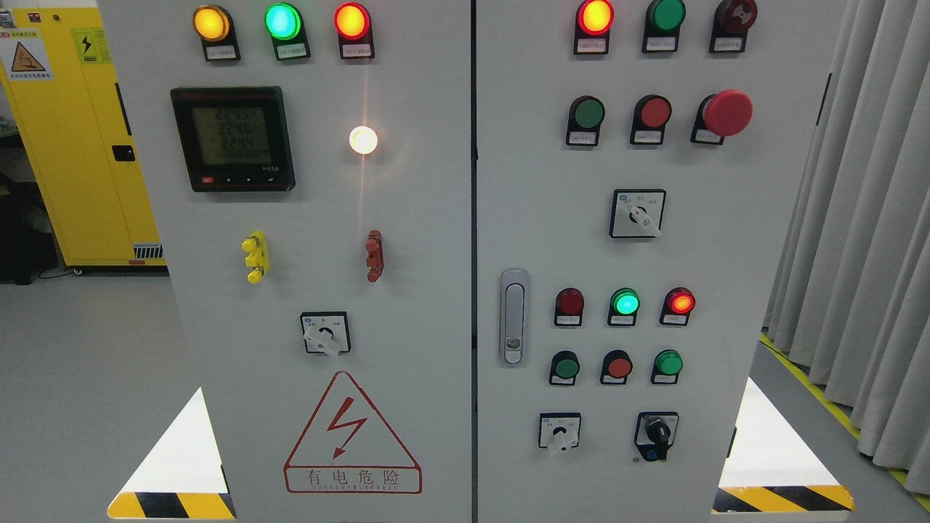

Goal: Press green start button

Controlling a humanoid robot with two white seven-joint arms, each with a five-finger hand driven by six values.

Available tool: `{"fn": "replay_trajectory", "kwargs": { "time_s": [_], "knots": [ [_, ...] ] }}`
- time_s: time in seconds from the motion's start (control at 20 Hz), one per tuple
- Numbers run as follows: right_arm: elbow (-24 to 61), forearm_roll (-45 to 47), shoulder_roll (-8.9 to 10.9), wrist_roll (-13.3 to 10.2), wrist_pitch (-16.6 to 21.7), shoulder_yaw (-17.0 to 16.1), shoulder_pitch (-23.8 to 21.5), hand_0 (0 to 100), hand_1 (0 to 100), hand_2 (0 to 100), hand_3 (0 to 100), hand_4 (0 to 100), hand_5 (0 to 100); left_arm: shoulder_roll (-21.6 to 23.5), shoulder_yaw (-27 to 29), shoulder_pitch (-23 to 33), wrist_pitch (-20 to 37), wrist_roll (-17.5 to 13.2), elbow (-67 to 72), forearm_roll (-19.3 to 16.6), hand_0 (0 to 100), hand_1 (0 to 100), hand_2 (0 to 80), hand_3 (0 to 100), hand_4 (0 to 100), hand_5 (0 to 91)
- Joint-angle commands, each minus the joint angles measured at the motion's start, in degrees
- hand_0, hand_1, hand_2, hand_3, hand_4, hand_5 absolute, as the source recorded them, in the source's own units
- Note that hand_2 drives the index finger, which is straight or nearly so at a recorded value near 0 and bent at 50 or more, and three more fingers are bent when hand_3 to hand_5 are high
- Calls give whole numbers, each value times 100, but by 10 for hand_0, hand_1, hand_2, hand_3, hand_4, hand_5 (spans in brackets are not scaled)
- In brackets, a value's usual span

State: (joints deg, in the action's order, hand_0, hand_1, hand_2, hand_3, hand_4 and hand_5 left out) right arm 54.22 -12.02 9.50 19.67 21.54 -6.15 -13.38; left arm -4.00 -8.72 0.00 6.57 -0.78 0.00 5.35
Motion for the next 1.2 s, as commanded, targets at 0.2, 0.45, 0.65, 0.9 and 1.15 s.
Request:
{"fn": "replay_trajectory", "kwargs": {
  "time_s": [0.2, 0.45, 0.65, 0.9, 1.15],
  "knots": [
    [4068, -475, -53, -7, 148, 361, -147, 200, 500, 0, 343, 357, 234, -206, -7, -114, 2, -1, -158, -8, 120, 556, 0, 0, 0, 0],
    [4895, -1292, -53, -7, 613, 264, -77, 208, 500, 0, 360, 378, 251, -206, -15, -114, 2, -1, -158, -8, 120, 556, 0, 0, 0, 0],
    [5256, -1732, -53, -16, 886, 150, -42, 216, 502, 0, 381, 410, 278, -206, -15, -114, 2, -1, -158, -8, 120, 556, 0, 0, 0, 0],
    [5432, -2382, -62, -42, 1133, -88, 449, 220, 513, 0, 433, 462, 322, -206, -15, -106, 2, -1, -158, -8, 120, 556, 0, 0, 0, 0],
    [5476, -3006, -62, -68, 1133, -211, 1126, 241, 544, 0, 563, 541, 426, -206, -15, -106, 2, -1, -158, -8, 120, 556, 0, 0, 0, 0]
  ]
}}
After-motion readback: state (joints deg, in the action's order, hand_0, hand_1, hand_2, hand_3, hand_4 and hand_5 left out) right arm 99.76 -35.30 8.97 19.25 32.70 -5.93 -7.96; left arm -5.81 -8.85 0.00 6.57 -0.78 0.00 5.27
